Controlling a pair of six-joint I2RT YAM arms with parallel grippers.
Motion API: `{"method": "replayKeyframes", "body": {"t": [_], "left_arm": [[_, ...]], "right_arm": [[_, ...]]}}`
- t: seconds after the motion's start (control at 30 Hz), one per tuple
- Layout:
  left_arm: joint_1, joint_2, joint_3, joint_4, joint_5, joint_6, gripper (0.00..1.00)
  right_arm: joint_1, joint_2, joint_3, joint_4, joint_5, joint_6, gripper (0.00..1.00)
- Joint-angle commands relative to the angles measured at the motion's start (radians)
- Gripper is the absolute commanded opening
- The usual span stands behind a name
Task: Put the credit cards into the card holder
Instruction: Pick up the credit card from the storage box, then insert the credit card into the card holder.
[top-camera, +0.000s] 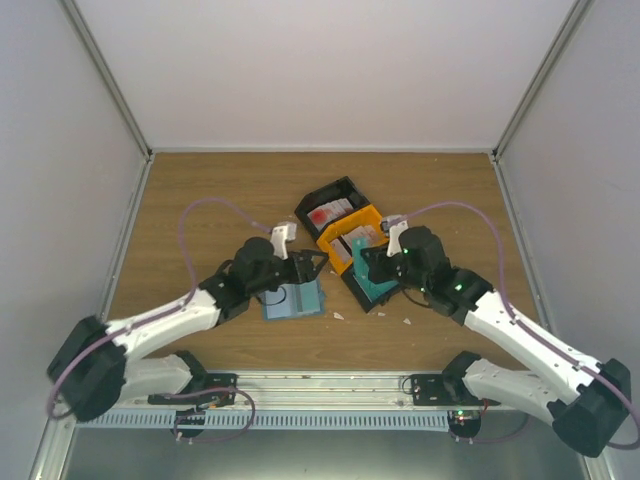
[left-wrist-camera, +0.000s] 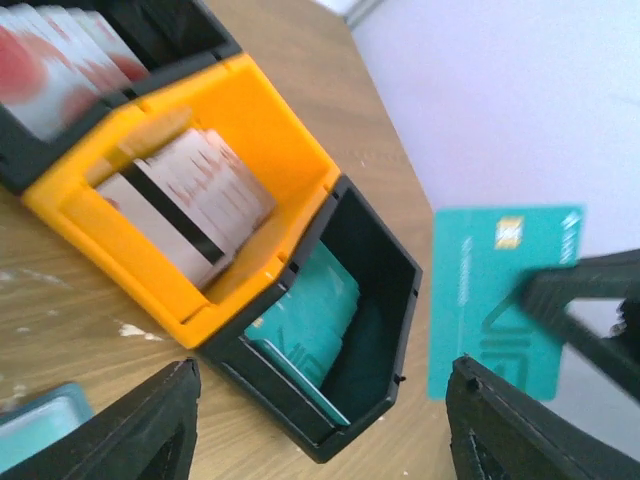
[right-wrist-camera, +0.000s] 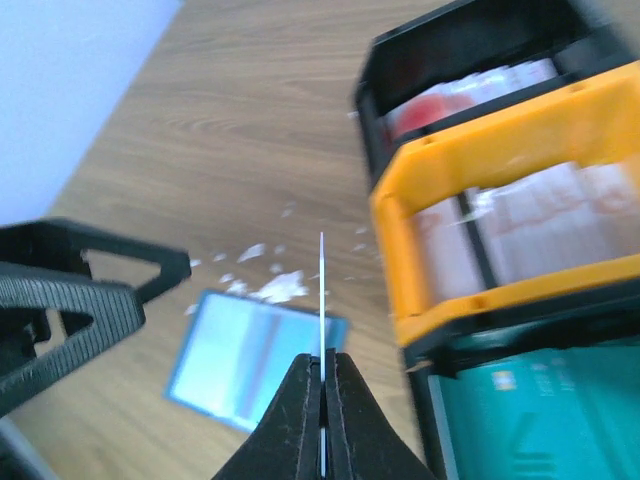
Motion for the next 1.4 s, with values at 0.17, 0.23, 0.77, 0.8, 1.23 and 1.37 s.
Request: {"method": "replayKeyframes", "body": {"t": [0.17,0.23,0.77,0.8,1.23,1.37], "left_arm": [[0.006,-0.278,-0.055,-0.316,-0.336,0.055,0.94],[0.006,-0.299,-0.057,-0.383,-0.343,0.058,0.99],[0.043,-0.37,-0.197,-0.629,-0.333,-0.015,0.92],[0.049,-0.379,-0.206,-0.639,-0.335,-0.029,0.9],[0.181,-0.367,-0.282,-0.523,-0.141,0.006,0.5],[0.21,-0.364,-0.286,-0.493,-0.081,0.017,0.5]], "right_arm": [[0.011,0.066,-0.183,0.475,-0.423,0.178,0.01],[0.032,0.098,-0.207,0.513,-0.408,0.191,0.01],[0.186,0.495,-0.171,0.74,-0.326,0.287,0.0],[0.196,0.521,-0.157,0.748,-0.328,0.294,0.0],[0.221,0.645,-0.115,0.766,-0.216,0.411,0.0],[0.217,0.679,-0.074,0.672,-0.192,0.481,0.01]]}}
